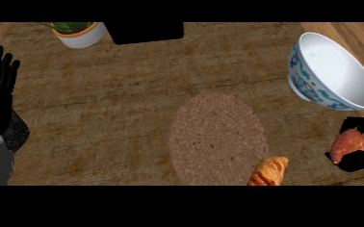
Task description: Pick the sweet potato from the placemat and place it in the bowl
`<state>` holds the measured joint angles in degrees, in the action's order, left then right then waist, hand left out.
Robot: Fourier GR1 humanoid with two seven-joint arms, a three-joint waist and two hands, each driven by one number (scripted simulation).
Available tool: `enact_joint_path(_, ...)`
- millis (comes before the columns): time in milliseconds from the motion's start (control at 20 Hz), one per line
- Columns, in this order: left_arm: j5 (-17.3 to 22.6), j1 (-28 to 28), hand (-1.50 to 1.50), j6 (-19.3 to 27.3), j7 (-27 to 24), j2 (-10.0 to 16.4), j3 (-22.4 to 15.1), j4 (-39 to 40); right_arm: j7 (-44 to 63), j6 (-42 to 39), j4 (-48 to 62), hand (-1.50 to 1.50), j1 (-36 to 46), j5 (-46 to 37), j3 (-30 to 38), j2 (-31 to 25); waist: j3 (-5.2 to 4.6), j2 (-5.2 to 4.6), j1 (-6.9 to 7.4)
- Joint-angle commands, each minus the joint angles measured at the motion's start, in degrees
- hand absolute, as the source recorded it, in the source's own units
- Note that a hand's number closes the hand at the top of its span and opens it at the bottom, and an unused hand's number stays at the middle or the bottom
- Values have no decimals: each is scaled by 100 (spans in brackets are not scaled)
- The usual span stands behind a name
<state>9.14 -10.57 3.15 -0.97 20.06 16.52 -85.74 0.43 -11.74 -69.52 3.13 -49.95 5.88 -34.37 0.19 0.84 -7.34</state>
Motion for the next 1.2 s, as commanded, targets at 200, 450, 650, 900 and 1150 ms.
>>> enact_joint_path(200,123,191,0,-159,-70,-10,26,-167,-1815,668,1363,150,-1081,1024,2514,-2111,10,-16,173)
enact_joint_path(450,47,119,0,-148,-27,-123,-165,-241,-3598,407,2365,150,-1548,1844,3593,-2846,2,-27,378)
enact_joint_path(650,53,-100,0,-163,155,-52,-192,-213,-4364,-19,2507,150,-1730,2398,4352,-3315,-16,-38,476)
enact_joint_path(900,-176,-166,0,4,-47,-357,-444,-111,-4904,-975,2675,150,-1731,2971,4837,-3550,-24,-61,555)
enact_joint_path(1150,-205,-282,0,-17,153,-214,-423,-166,-4295,-2021,2137,150,-1484,3624,4982,-3541,-31,-65,610)
